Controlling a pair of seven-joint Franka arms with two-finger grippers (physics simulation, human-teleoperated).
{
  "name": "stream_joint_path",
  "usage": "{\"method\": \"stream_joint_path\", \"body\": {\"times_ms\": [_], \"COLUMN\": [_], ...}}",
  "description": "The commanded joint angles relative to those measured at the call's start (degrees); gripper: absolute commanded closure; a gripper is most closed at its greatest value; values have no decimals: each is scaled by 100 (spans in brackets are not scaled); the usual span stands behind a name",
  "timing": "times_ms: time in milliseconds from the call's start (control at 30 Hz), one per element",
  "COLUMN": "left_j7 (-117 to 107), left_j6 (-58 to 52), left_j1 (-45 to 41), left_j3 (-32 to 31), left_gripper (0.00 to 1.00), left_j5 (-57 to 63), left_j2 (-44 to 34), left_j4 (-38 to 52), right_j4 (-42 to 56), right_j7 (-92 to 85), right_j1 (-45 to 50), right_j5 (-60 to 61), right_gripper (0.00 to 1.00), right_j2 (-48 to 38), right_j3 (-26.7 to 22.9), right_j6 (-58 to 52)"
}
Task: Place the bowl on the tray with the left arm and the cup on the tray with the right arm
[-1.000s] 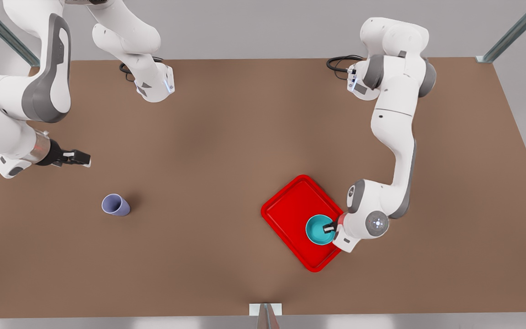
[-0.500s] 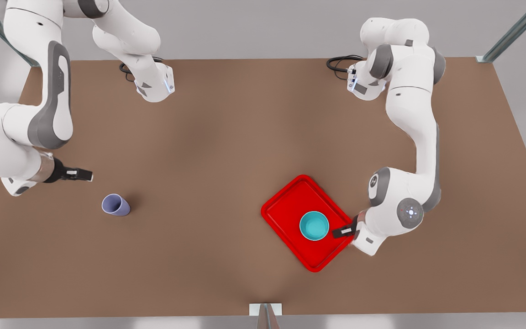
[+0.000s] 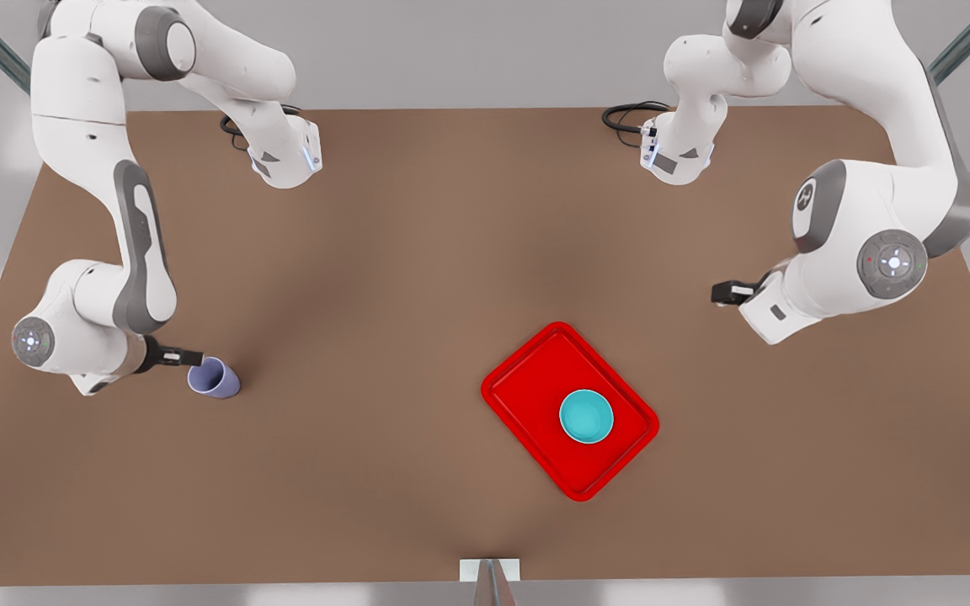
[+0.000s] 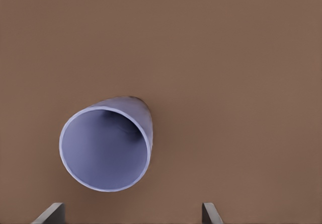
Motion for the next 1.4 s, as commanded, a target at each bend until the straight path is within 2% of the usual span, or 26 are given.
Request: {"method": "stream_joint_path", "body": {"times_ms": [0, 167, 667, 700, 733, 800, 900, 1367], "left_j7": [0, -9, 18, 18, 18, 18, 18, 27], "left_j6": [9, 35, 0, 0, 9, 0, 9, 53], "left_j1": [5, 5, 5, 5, 5, 5, 5, 5], "left_j3": [0, 17, 44, 35, 35, 35, 35, 44], "left_gripper": [0, 0, 0, 0, 0, 0, 0, 0], "left_j5": [22, 4, -5, -5, -5, -5, -5, -5], "left_j2": [0, 0, -9, -9, -9, 0, 0, 44], "left_j4": [0, -9, -26, -26, -26, -35, -35, -26], "right_j4": [16, 42, 33, 42, 42, 33, 60, 130], "right_j7": [0, 0, 0, 0, 0, 0, 26, 114], "right_j1": [1, 10, 63, 36, 54, 71, 80, 98], "right_j5": [0, 0, -9, 0, -9, -9, 0, 0], "right_gripper": [0, 0, 2, 17, 38, 57, 77, 79], "right_j2": [37, 283, 573, 608, 617, 626, 661, 626], "right_j3": [1, 1, 1, 1, 1, 1, 1, 53], "right_j6": [1, 344, 467, 467, 467, 458, 467, 485]}}
